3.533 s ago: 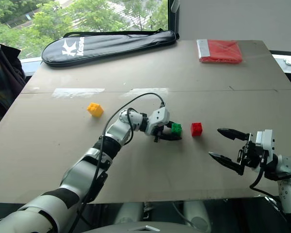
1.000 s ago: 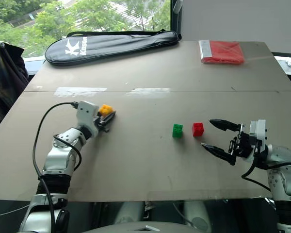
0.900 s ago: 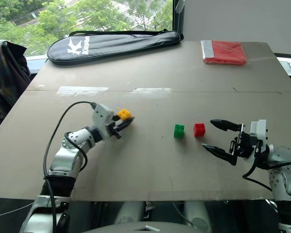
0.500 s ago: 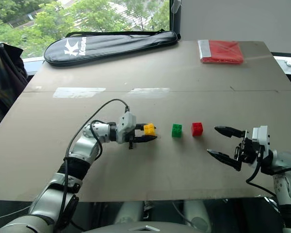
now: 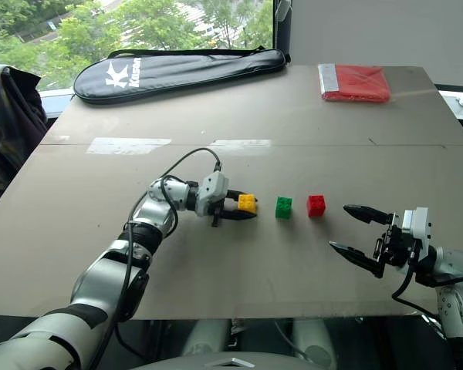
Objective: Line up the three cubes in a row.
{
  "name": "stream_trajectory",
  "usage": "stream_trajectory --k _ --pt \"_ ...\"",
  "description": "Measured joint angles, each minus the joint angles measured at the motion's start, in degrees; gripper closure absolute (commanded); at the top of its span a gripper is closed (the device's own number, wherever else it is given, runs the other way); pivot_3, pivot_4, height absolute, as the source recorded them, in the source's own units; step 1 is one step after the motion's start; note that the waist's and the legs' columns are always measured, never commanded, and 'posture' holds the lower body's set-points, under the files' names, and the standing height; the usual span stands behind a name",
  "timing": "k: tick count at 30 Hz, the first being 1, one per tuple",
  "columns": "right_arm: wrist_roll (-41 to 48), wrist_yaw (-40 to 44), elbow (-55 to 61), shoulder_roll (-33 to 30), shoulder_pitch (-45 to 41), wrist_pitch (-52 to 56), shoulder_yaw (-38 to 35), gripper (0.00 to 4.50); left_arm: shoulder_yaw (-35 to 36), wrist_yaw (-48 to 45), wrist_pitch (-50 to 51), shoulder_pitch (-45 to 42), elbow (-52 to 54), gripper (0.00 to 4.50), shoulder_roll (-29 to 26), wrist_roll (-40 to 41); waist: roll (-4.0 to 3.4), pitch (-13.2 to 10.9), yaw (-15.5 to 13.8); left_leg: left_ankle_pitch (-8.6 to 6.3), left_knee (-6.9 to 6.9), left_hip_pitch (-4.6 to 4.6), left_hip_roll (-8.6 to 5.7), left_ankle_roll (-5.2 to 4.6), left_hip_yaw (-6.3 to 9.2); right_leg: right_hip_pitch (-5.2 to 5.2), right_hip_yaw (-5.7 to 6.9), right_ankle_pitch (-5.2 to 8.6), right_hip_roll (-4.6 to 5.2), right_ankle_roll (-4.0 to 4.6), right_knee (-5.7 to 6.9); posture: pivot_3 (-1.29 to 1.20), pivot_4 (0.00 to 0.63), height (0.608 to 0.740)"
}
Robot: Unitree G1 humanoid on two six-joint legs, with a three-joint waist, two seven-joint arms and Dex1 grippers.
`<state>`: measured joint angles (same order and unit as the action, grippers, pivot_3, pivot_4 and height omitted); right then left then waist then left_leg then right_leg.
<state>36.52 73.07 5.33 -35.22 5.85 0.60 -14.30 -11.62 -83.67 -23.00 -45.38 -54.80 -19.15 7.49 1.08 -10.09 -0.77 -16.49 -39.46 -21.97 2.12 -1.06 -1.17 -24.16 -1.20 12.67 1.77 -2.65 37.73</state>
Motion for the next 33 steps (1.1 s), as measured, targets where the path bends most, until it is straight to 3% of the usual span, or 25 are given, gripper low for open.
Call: stream_trajectory --k 2,4,11,16,24,28,33 --pt "0.0 -0.4 0.8 0.0 0.0 0.0 0.0 0.00 0.0 -1.7 0.1 -0.8 -1.0 0.76 0.2 -0.3 0.00 0.0 0.0 0.00 0.00 -0.01 0.00 0.00 0.02 0.00 0.01 -0.01 -0.01 0.01 0.00 0.00 0.150 0.708" --pt "0.0 -0.6 0.9 0.0 0.0 0.0 0.0 0.00 0.0 -2.7 0.1 -1.1 -1.2 0.05 0.3 -0.6 0.00 0.0 0.0 0.00 0.01 -0.02 0.00 0.00 0.02 0.00 0.01 -0.06 -0.01 0.11 -0.01 0.00 0.150 0.708" --pt "0.0 -1.0 0.9 0.0 -0.2 0.1 0.0 0.00 -0.1 0.3 -0.8 -1.3 -1.3 0.05 -0.5 -2.8 0.00 0.0 0.1 0.00 0.01 0.04 0.01 -0.01 0.03 0.00 0.01 0.02 -0.02 -0.03 0.06 0.00 0.150 0.708" --pt "0.0 -0.9 0.9 0.0 0.0 0.1 0.1 0.00 2.0 2.4 0.3 4.3 6.8 0.05 -4.2 -1.5 -0.01 0.0 1.3 0.00 0.01 0.10 0.10 -0.01 0.05 -0.01 0.00 0.01 -0.09 0.01 0.18 0.00 0.150 0.708" --pt "-3.4 -2.3 -3.8 -0.3 0.9 -1.3 -0.4 0.00 9.3 11.0 21.2 33.2 48.6 0.05 -15.1 6.1 -0.05 0.0 1.4 -0.01 0.15 -0.01 0.21 0.01 0.08 -0.20 -0.11 -0.07 0.13 0.21 0.12 0.00 0.150 0.708" --pt "-5.4 -3.5 -6.5 0.0 1.1 -2.8 -0.2 0.00 16.1 23.4 30.4 44.9 62.4 0.05 -14.7 7.8 -0.03 0.0 0.9 0.00 0.08 0.06 0.15 0.00 0.05 -0.13 -0.16 0.18 0.25 0.19 0.09 0.00 0.150 0.708" --pt "-7.0 -3.8 -11.5 0.0 0.5 -3.8 -0.2 0.00 20.6 34.5 34.6 56.4 70.1 0.05 -12.1 7.2 -0.03 0.0 1.1 0.00 0.05 0.18 0.12 0.00 -0.03 -0.06 -0.22 0.19 0.23 0.17 0.11 0.00 0.150 0.708"
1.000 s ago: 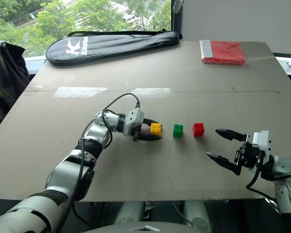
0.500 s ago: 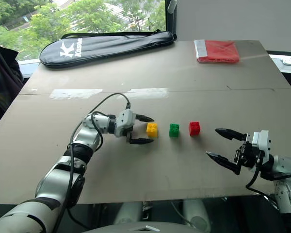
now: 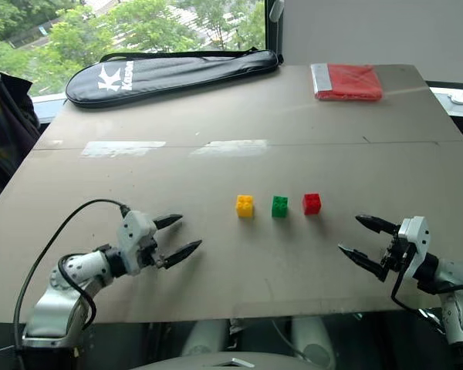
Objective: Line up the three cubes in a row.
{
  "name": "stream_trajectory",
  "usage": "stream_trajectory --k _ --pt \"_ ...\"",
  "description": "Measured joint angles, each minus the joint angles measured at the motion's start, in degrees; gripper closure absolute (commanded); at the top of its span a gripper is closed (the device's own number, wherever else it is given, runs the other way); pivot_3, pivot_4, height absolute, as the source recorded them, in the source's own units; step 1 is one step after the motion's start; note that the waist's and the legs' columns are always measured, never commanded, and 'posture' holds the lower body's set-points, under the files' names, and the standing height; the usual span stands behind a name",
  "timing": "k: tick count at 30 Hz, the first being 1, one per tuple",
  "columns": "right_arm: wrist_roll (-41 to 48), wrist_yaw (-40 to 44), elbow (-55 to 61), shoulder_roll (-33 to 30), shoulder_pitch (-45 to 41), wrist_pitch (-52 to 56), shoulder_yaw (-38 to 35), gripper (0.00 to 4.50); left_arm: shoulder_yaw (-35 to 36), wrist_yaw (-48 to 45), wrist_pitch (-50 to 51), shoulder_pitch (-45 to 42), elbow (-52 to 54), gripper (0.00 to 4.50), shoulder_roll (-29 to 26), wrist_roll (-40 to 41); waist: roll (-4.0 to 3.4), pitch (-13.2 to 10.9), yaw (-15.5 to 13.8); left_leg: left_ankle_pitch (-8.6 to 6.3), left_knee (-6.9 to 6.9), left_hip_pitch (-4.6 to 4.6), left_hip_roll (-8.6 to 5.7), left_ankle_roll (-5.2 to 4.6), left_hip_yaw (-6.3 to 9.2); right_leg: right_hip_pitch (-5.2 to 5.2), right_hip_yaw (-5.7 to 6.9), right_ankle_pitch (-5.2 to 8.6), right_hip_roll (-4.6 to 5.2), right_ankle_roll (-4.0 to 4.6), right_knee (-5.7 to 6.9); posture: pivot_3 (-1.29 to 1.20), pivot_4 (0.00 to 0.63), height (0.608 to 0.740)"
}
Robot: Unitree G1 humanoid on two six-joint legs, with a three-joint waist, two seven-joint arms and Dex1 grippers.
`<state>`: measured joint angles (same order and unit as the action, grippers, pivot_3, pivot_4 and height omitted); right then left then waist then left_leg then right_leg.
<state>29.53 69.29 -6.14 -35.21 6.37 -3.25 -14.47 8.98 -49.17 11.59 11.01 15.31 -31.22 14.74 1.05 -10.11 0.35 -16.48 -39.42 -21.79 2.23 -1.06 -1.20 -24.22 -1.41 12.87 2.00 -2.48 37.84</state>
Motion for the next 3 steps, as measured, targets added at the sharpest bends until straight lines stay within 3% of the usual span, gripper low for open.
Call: stream_trajectory --k 3 --pt "-0.3 0.7 -2.4 -0.1 -1.8 -1.2 0.1 0.00 0.2 3.6 0.5 4.5 4.0 0.05 0.7 -0.1 -0.01 0.0 0.1 0.00 0.00 0.03 -0.02 0.00 -0.07 0.00 0.00 0.00 -0.10 0.02 0.04 0.00 0.150 0.708"
